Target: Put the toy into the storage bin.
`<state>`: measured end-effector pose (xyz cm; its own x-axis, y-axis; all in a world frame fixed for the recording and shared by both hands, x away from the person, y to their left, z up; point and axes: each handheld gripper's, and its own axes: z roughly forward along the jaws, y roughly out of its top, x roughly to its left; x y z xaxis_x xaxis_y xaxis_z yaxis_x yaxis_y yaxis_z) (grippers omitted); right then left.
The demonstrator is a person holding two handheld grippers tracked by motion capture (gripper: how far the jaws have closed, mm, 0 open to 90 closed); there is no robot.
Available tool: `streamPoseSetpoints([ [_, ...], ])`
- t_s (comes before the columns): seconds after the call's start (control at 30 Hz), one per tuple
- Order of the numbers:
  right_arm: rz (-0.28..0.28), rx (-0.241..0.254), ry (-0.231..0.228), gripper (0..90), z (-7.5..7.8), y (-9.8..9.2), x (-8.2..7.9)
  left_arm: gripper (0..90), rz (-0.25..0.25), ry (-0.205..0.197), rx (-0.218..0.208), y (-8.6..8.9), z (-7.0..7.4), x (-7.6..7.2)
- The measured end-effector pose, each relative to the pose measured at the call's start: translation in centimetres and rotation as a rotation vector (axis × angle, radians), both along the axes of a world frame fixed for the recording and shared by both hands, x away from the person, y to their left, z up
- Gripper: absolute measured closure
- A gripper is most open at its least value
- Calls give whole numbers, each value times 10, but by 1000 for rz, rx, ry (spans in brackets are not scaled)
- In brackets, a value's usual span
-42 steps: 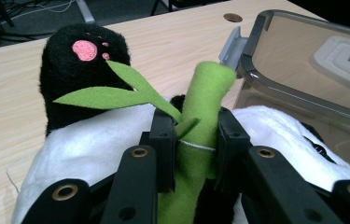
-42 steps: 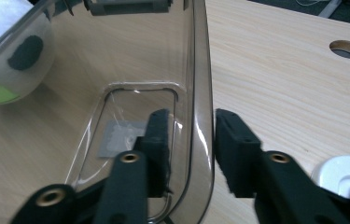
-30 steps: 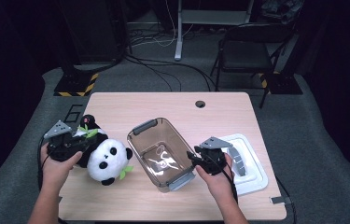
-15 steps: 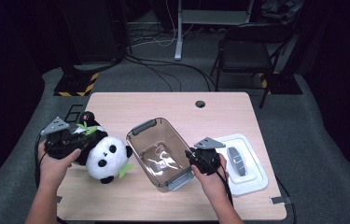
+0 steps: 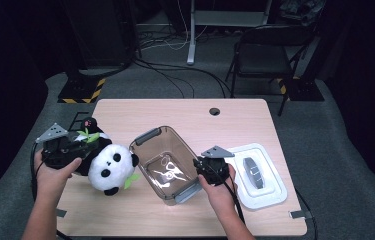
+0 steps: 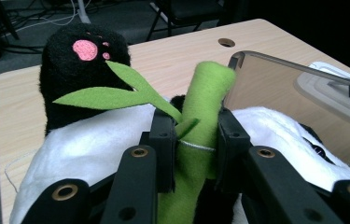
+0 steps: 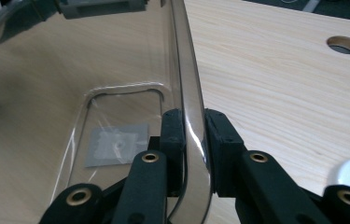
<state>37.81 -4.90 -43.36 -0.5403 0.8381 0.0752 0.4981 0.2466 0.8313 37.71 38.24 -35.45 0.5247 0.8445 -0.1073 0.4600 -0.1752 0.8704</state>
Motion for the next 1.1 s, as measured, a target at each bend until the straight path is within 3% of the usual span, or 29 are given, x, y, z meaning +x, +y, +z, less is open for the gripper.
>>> streamPoseSetpoints([
  [0.23, 44, 25, -1, 594, 0, 3, -4, 727, 3, -3, -7, 3, 6, -2],
  [0.37, 70, 10, -40, 518, 5, -1, -6, 728, 0, -6, -7, 1, 10, -2],
  [0.47, 68, 11, -63, 498, 9, -7, -8, 727, -4, -8, -1, -2, 15, -2],
  [0.63, 57, 40, -56, 494, 11, -16, -8, 727, -16, -23, 2, -9, 24, -1],
  [0.8, 81, 47, -56, 488, 13, -21, -9, 727, -31, -32, -5, -17, 29, 2],
  [1.1, 76, 63, -63, 487, 18, -29, -8, 726, -88, -43, -4, -43, 39, 9],
])
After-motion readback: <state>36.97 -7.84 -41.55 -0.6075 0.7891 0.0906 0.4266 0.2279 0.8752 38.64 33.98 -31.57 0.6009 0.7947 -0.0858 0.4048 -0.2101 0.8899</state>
